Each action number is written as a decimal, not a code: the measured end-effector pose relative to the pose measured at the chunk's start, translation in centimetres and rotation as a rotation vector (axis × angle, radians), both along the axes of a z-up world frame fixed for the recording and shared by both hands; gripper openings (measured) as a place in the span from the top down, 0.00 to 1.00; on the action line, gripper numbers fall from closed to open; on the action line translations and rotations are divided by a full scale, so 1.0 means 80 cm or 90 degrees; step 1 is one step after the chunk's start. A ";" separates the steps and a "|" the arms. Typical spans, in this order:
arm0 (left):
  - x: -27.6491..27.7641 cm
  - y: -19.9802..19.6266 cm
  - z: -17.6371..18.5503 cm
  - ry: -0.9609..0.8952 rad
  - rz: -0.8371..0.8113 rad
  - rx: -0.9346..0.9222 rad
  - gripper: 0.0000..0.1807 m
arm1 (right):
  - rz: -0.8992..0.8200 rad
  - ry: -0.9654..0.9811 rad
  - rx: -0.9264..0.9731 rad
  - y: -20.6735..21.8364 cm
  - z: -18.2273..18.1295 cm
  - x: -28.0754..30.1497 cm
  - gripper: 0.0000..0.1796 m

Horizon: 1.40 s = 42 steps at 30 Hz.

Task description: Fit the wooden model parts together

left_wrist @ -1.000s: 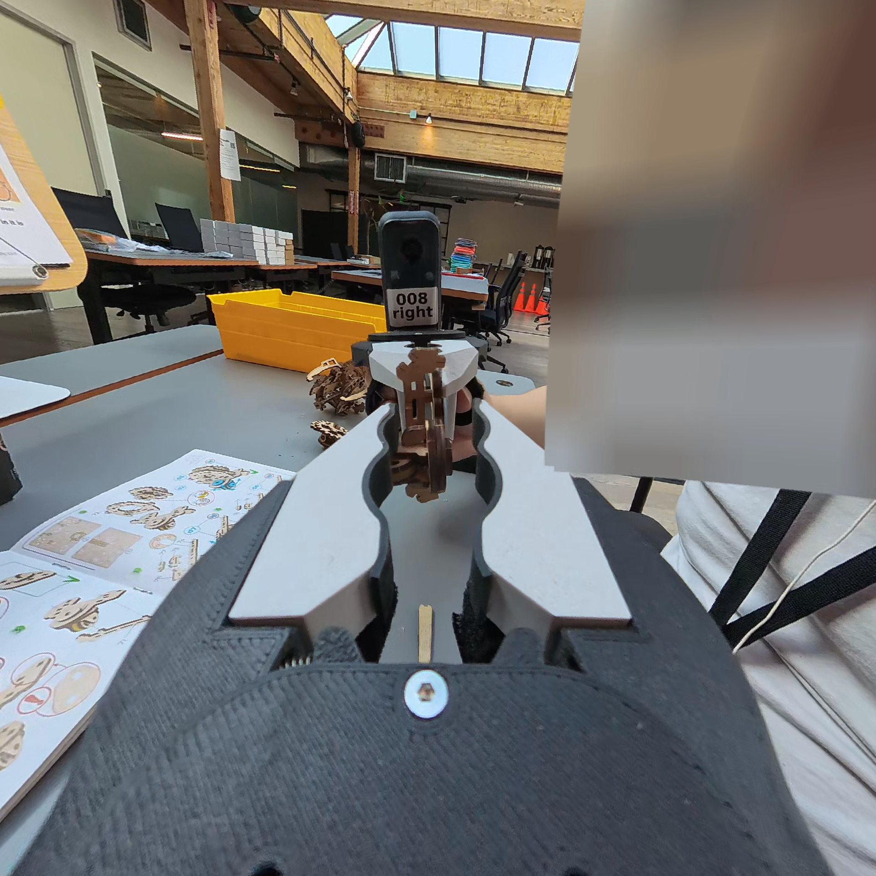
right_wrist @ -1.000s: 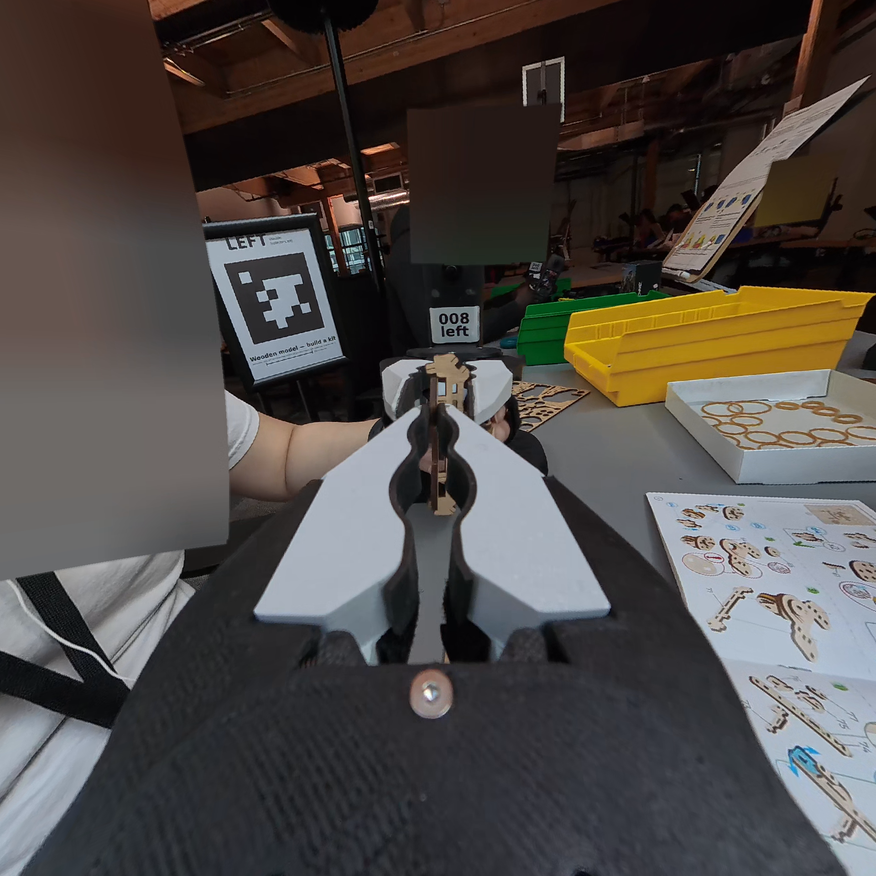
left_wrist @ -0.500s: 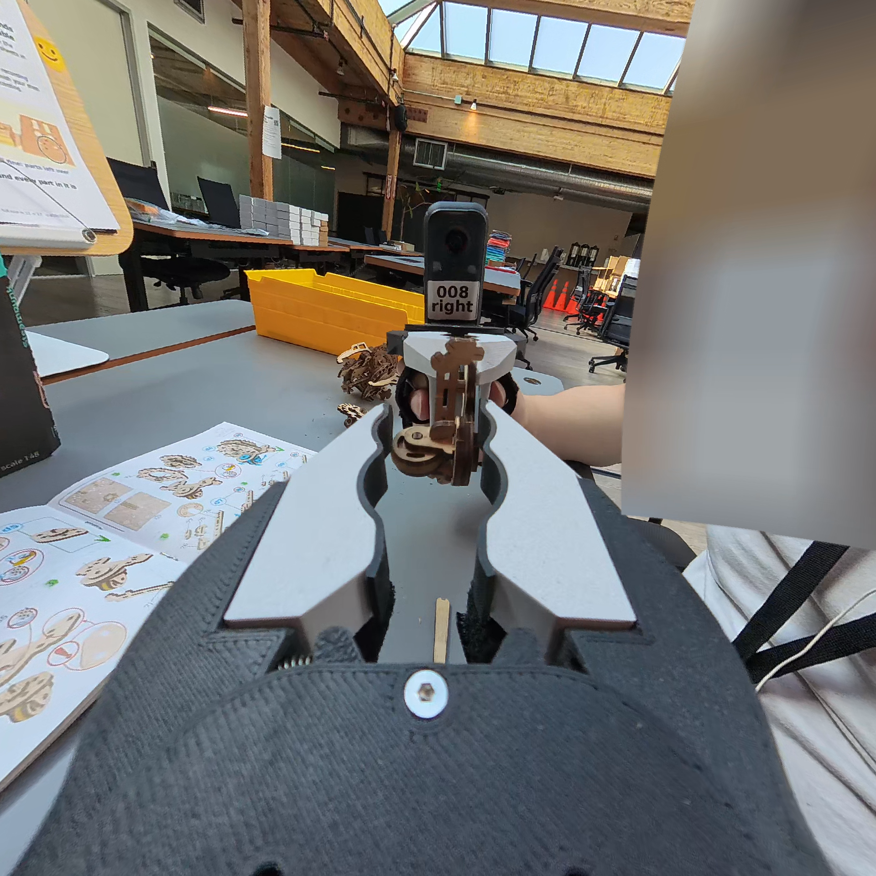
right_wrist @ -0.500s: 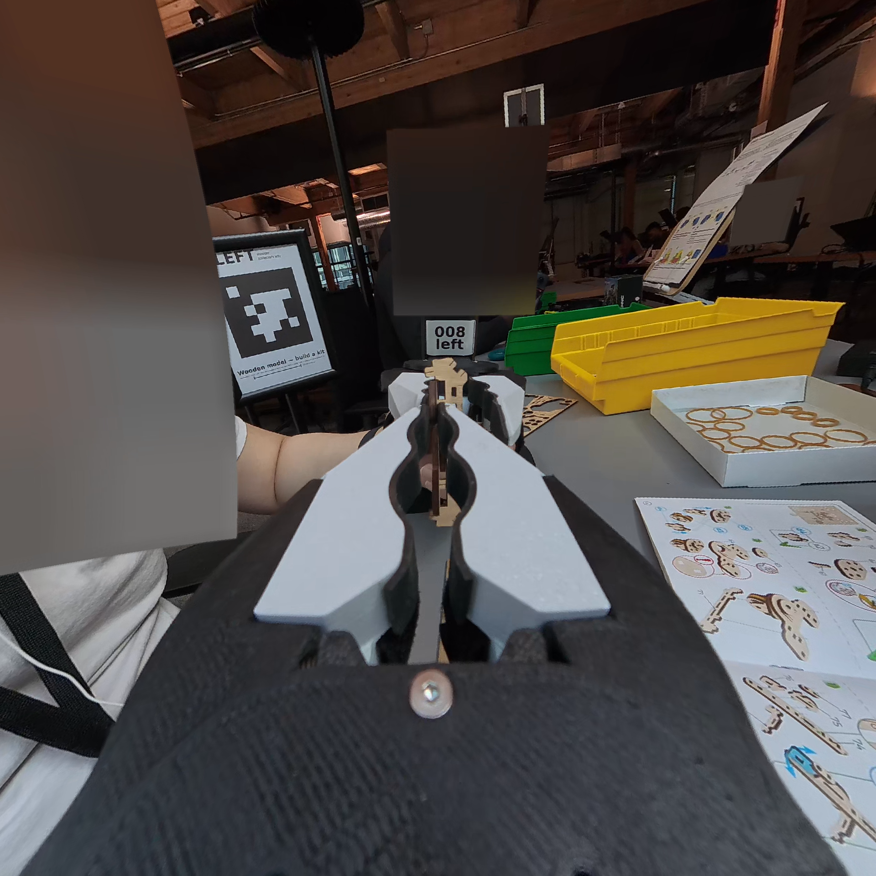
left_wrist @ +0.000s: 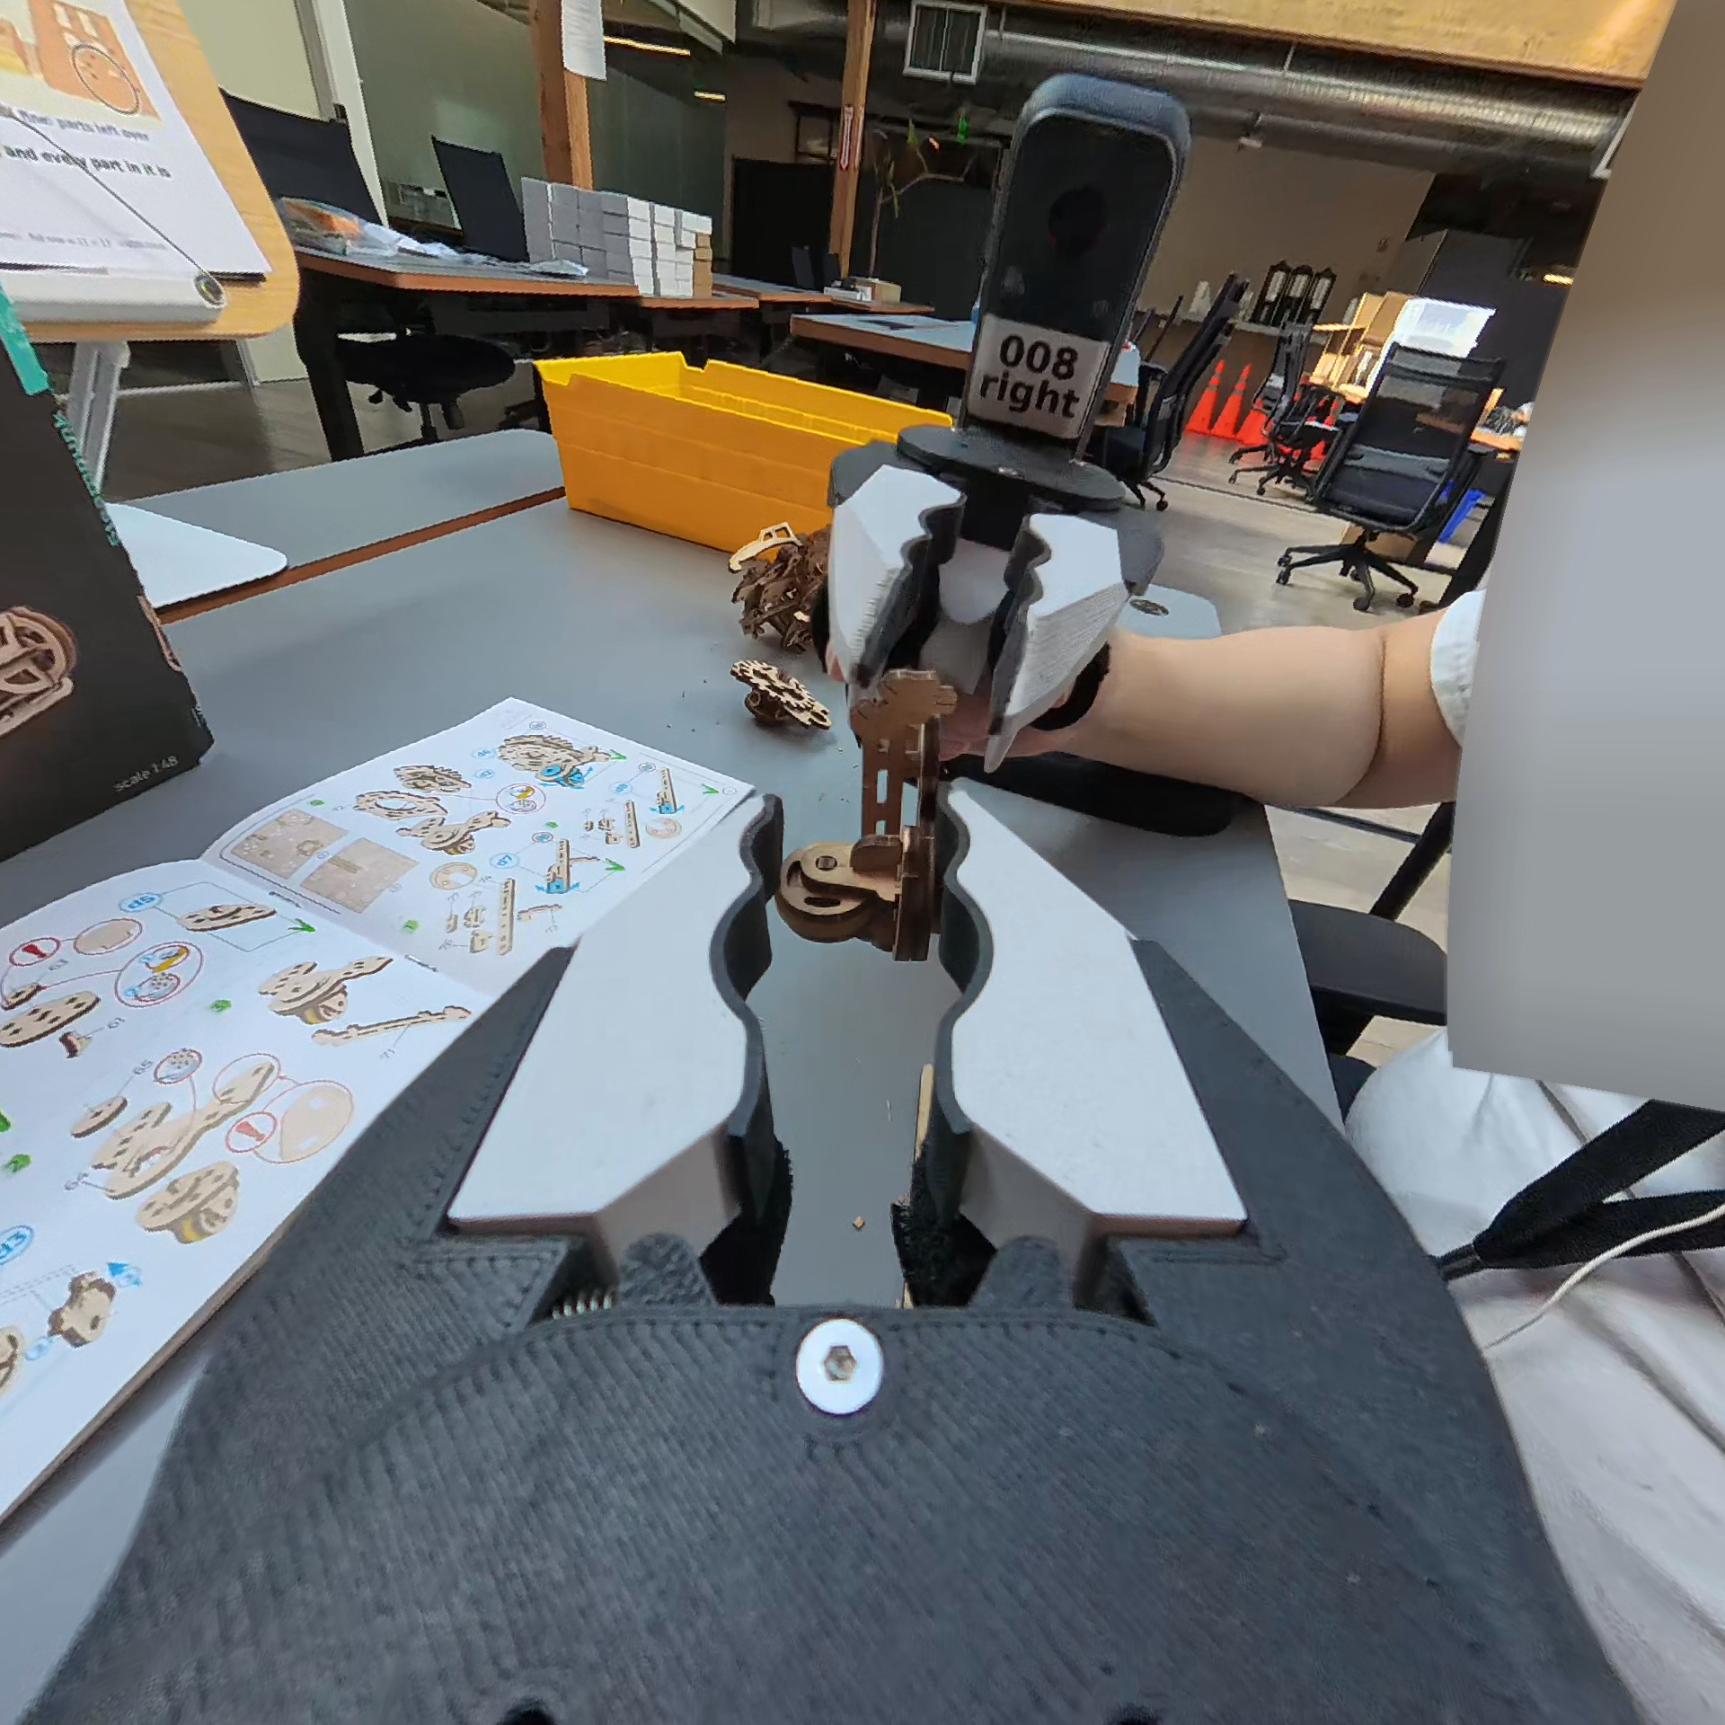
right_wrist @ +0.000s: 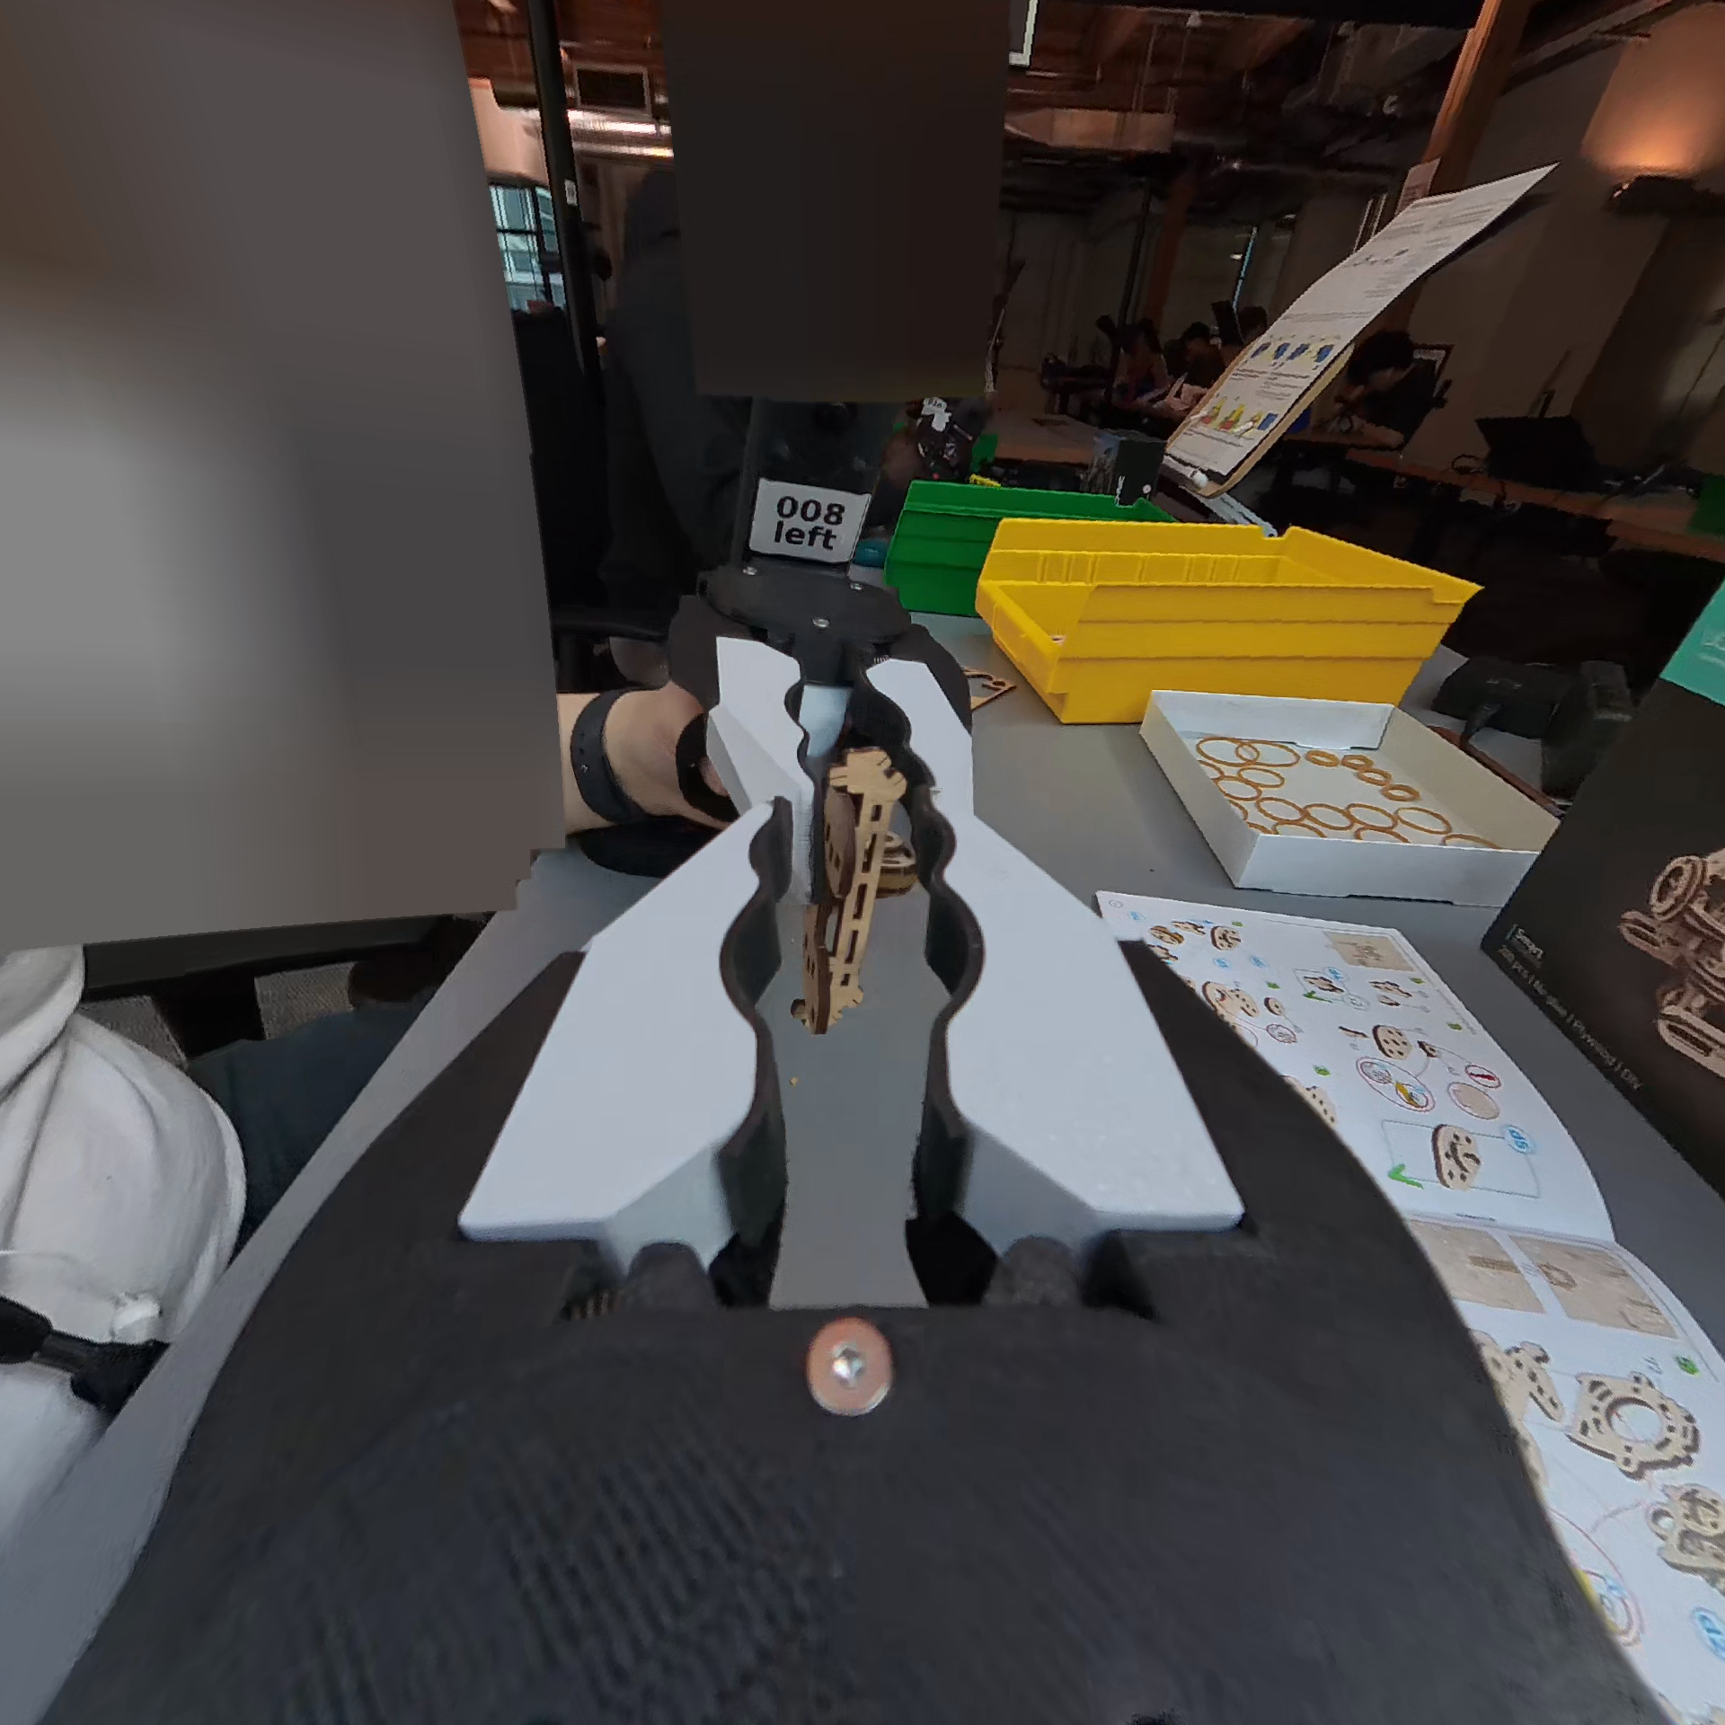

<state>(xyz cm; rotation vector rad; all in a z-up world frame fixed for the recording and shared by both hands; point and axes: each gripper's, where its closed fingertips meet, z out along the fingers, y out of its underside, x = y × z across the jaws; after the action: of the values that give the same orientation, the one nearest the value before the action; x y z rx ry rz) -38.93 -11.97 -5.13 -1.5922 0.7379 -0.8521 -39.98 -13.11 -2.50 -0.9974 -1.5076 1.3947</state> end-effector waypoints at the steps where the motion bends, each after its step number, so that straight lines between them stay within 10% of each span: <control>1: 0.003 -0.001 -0.005 0.016 -0.006 -0.004 0.83 | 0.003 -0.015 0.022 -0.002 -0.007 -0.001 0.86; 42: 0.013 -0.027 0.007 0.113 0.021 0.173 0.91 | 0.120 -0.005 -0.093 -0.022 -0.015 0.006 0.93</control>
<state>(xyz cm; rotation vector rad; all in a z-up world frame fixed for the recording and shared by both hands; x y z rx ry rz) -37.89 -14.10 -4.57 -1.4431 0.9099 -0.5639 -39.52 -14.85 -3.69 -0.9685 -1.5560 1.6557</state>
